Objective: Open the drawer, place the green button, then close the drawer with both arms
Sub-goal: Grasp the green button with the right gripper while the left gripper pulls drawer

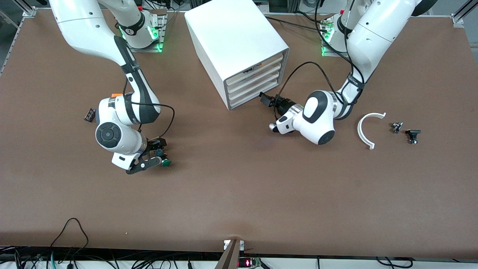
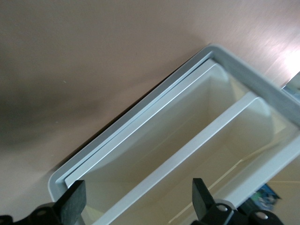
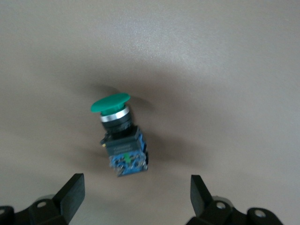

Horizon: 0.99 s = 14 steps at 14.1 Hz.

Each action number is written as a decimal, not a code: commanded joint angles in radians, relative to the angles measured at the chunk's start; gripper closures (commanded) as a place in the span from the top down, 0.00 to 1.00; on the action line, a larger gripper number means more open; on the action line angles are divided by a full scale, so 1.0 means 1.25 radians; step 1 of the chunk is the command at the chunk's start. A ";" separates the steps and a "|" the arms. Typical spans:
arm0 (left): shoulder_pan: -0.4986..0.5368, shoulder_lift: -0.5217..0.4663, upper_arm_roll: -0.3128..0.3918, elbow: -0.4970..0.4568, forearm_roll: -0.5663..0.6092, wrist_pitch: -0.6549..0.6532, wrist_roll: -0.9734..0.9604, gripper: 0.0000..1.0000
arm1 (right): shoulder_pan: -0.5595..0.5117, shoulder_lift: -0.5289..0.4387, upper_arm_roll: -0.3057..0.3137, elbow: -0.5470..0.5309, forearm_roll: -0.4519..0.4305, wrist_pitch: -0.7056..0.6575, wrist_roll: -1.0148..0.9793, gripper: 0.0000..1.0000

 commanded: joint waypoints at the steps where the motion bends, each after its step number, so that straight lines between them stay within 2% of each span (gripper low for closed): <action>1: 0.006 -0.021 -0.031 -0.058 -0.035 0.039 0.027 0.97 | -0.006 0.026 0.003 -0.015 0.018 0.076 -0.064 1.00; 4: 0.007 -0.021 -0.045 -0.102 -0.053 0.069 0.077 0.94 | -0.004 0.050 0.013 -0.013 0.018 0.123 -0.067 1.00; 5: 0.007 -0.021 -0.049 -0.120 -0.053 0.083 0.098 0.85 | -0.004 0.051 0.013 -0.012 0.018 0.124 -0.067 0.96; 6: 0.008 -0.021 -0.049 -0.130 -0.053 0.093 0.121 0.51 | -0.004 0.052 0.014 -0.012 0.018 0.123 -0.067 0.82; 7: 0.012 -0.021 -0.048 -0.131 -0.053 0.093 0.140 0.01 | -0.004 0.052 0.016 -0.012 0.017 0.118 -0.065 0.61; 9: 0.024 -0.029 -0.046 -0.129 -0.039 0.090 0.145 0.00 | -0.004 0.051 0.025 -0.009 0.018 0.115 -0.060 0.30; 12: 0.078 -0.033 -0.019 -0.083 0.028 0.091 0.157 0.00 | -0.004 0.051 0.026 -0.009 0.017 0.115 -0.066 0.13; 14: 0.099 -0.033 0.021 -0.043 0.031 0.091 0.157 0.00 | -0.004 0.039 0.029 -0.001 0.015 0.118 -0.067 0.09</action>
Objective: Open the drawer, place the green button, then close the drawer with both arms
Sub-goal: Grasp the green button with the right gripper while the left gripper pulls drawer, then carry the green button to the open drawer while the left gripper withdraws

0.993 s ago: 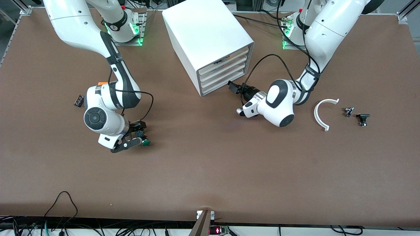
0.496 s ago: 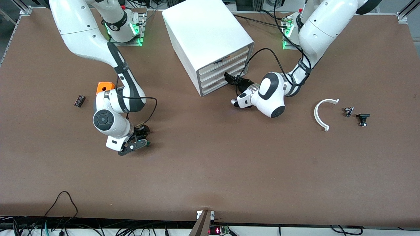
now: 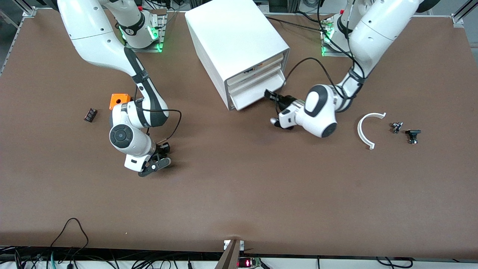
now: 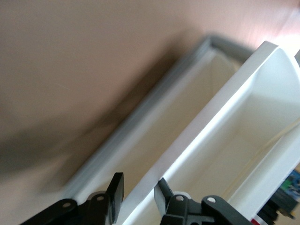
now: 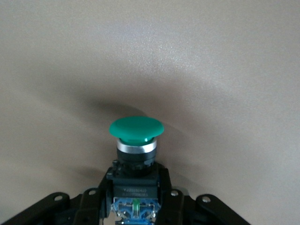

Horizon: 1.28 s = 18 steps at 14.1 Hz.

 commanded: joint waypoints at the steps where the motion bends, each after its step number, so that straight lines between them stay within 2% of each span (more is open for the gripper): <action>1: 0.038 -0.003 0.053 0.041 0.033 0.009 0.004 0.00 | -0.003 -0.036 0.019 0.020 0.015 -0.004 -0.022 0.08; 2: 0.047 -0.007 0.054 0.048 0.033 0.007 -0.003 0.39 | -0.003 -0.059 0.036 0.031 0.011 -0.002 -0.023 0.07; 3: 0.060 -0.020 0.054 0.047 0.034 0.004 0.005 0.96 | -0.003 -0.075 0.048 0.055 0.011 -0.006 -0.028 0.06; 4: 0.066 -0.031 0.054 0.047 0.034 0.003 0.005 1.00 | -0.002 -0.083 0.067 0.086 0.011 -0.016 -0.050 0.05; 7: 0.077 -0.119 0.070 0.044 0.049 0.009 0.001 1.00 | 0.024 -0.083 0.127 0.175 0.011 -0.023 -0.143 0.06; 10: 0.082 -0.297 0.123 0.048 0.279 0.010 0.000 1.00 | 0.107 -0.076 0.135 0.223 0.015 -0.023 -0.273 0.06; 13: 0.086 -0.479 0.153 0.051 0.480 0.012 -0.001 1.00 | 0.207 -0.074 0.137 0.223 -0.004 -0.025 -0.345 0.06; 15: 0.086 -0.537 0.165 0.060 0.545 -0.014 -0.007 1.00 | 0.261 -0.072 0.137 0.224 -0.015 -0.033 -0.376 0.06; 18: 0.087 -0.568 0.198 0.091 0.572 -0.117 -0.079 1.00 | 0.345 -0.046 0.132 0.268 -0.089 -0.088 -0.416 0.06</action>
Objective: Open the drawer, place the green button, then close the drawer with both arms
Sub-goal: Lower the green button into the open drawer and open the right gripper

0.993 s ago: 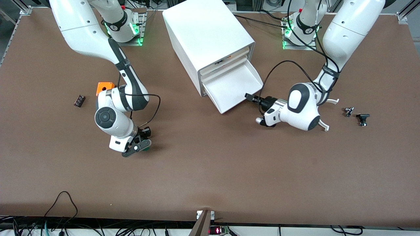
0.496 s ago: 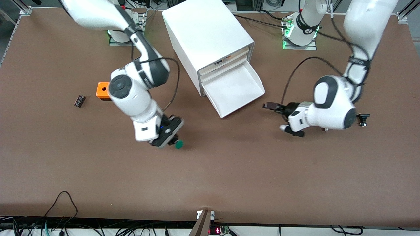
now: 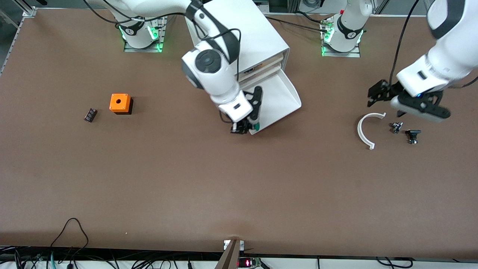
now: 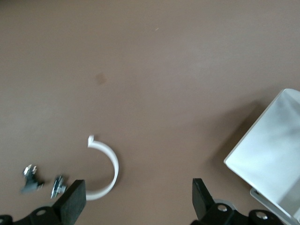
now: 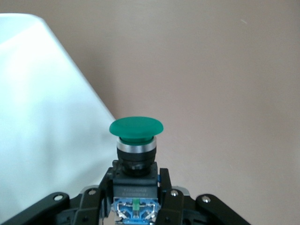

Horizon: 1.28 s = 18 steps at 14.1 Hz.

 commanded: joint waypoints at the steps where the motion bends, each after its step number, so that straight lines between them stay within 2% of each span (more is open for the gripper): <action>1: -0.006 -0.007 0.027 0.015 0.060 -0.065 -0.060 1.00 | 0.070 0.049 -0.017 0.093 -0.051 -0.086 -0.035 0.06; 4: -0.006 -0.005 0.030 0.020 0.062 -0.074 -0.165 1.00 | 0.106 0.073 -0.027 0.124 -0.061 -0.165 -0.089 0.06; 6: -0.008 -0.004 0.030 0.019 0.062 -0.074 -0.175 1.00 | 0.122 0.084 -0.031 0.121 -0.063 -0.193 -0.140 0.07; 7: -0.006 0.001 0.030 0.020 0.062 -0.074 -0.174 1.00 | 0.142 0.093 -0.031 0.124 -0.093 -0.214 -0.144 0.06; 14: -0.012 0.009 0.030 0.024 0.064 -0.074 -0.173 1.00 | 0.175 0.138 -0.044 0.132 -0.101 -0.202 -0.139 0.08; 15: -0.012 0.013 0.029 0.024 0.064 -0.074 -0.173 1.00 | 0.176 0.143 -0.045 0.132 -0.101 -0.202 -0.132 0.14; 16: -0.012 0.016 0.030 0.024 0.064 -0.075 -0.172 1.00 | 0.176 0.148 -0.045 0.132 -0.098 -0.202 -0.104 0.36; 17: -0.011 0.023 0.030 0.021 0.065 -0.079 -0.170 1.00 | 0.176 0.148 -0.045 0.132 -0.097 -0.203 -0.063 0.94; 18: -0.011 0.034 0.030 0.024 0.064 -0.079 -0.169 1.00 | 0.177 0.148 -0.045 0.135 -0.097 -0.204 -0.022 1.00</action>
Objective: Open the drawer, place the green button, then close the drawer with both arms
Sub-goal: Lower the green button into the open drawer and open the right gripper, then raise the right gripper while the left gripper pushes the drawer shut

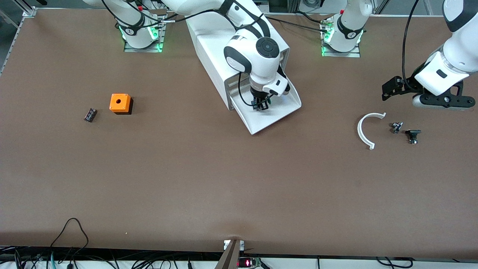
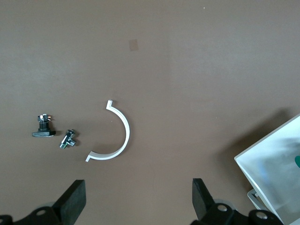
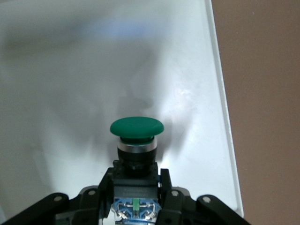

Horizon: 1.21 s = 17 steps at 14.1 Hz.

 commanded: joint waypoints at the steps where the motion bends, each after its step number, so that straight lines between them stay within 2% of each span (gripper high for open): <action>1: -0.001 0.035 0.003 0.019 0.023 -0.013 -0.002 1.00 | 0.017 0.019 -0.007 0.047 -0.006 -0.024 0.108 1.00; 4: 0.000 0.072 0.007 0.022 0.023 -0.014 -0.002 1.00 | 0.023 0.011 -0.011 0.131 -0.006 -0.088 0.187 1.00; 5: -0.001 0.114 0.007 0.023 0.022 -0.013 -0.002 1.00 | 0.022 0.003 -0.014 0.164 -0.007 -0.128 0.228 1.00; 7: -0.003 0.140 0.003 0.034 0.018 -0.016 -0.015 1.00 | 0.017 -0.050 -0.065 0.184 0.001 -0.160 0.304 1.00; 9: -0.016 0.198 -0.005 0.034 -0.014 0.029 -0.069 1.00 | -0.004 -0.105 -0.111 0.184 0.036 -0.183 0.325 1.00; 11: -0.070 0.265 -0.007 0.007 -0.044 0.153 -0.205 1.00 | -0.021 -0.145 -0.161 0.183 0.040 -0.191 0.333 1.00; 13: -0.131 0.328 -0.008 -0.020 -0.044 0.271 -0.313 1.00 | -0.054 -0.164 -0.178 0.178 0.047 -0.189 0.357 1.00; 15: -0.183 0.351 -0.013 -0.099 -0.055 0.429 -0.354 1.00 | -0.090 -0.205 -0.179 0.118 0.064 -0.186 0.503 1.00; 17: -0.239 0.378 -0.020 -0.172 -0.130 0.562 -0.401 1.00 | -0.131 -0.244 -0.178 0.028 0.064 -0.180 0.686 1.00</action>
